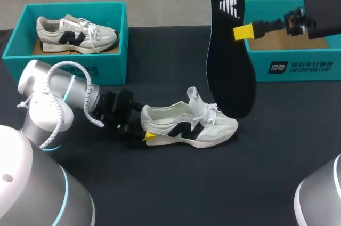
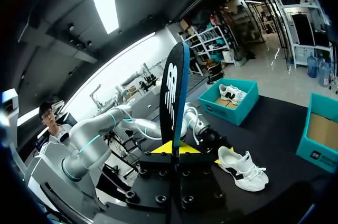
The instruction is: Take the shoe out of the shoebox, open the shoe tongue, remove and reinsert the insole, then place the shoe into the shoebox
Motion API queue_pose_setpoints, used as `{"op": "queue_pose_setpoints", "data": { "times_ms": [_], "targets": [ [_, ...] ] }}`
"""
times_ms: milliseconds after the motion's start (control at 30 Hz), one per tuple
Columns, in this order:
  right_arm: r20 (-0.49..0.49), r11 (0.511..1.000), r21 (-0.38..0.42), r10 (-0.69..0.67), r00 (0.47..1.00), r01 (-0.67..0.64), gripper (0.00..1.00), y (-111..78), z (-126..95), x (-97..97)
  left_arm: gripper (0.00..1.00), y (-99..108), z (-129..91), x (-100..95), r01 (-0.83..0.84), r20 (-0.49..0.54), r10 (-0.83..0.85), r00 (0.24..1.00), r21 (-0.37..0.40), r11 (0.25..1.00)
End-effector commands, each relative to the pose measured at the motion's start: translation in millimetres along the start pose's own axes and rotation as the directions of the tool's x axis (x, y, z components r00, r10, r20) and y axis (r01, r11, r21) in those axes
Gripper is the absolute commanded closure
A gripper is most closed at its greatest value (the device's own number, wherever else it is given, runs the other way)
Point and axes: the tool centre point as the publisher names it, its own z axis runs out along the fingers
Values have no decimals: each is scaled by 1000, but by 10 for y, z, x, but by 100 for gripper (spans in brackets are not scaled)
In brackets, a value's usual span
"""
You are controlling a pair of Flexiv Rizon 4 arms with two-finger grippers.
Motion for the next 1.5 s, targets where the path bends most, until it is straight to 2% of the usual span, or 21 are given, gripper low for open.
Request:
{"op": "queue_pose_setpoints", "data": {
  "times_ms": [33,667,700,733,767,800,1100,1500],
  "targets": [
    [-6,1000,-27,4,1000,-5,100,-64,10,21,100,22,24,-11,1,-1,-1,1000,-4,1000],
    [-6,1000,-27,4,1000,-5,100,-64,10,21,100,20,21,-11,-3,-4,3,1000,-3,1000],
    [-6,1000,-27,4,1000,-5,100,-64,10,21,85,19,16,-11,-3,-15,3,1000,-13,1000],
    [-6,1000,-27,4,1000,-5,100,-64,10,21,62,16,16,-15,-2,-17,1,1000,-31,1000],
    [-6,1000,-27,4,1000,-5,100,-64,10,21,27,14,22,-14,-8,-18,7,1000,-47,999],
    [-6,1000,-27,4,1000,-5,100,-64,10,21,0,15,26,-11,2,-15,-3,1000,-53,999],
    [-6,1000,-27,4,1000,-5,100,-64,10,21,0,27,-7,44,5,0,-5,1000,-65,998],
    [-6,1000,-27,4,1000,-5,100,-64,10,21,0,30,-188,43,19,42,-11,999,-194,981]
  ]
}}
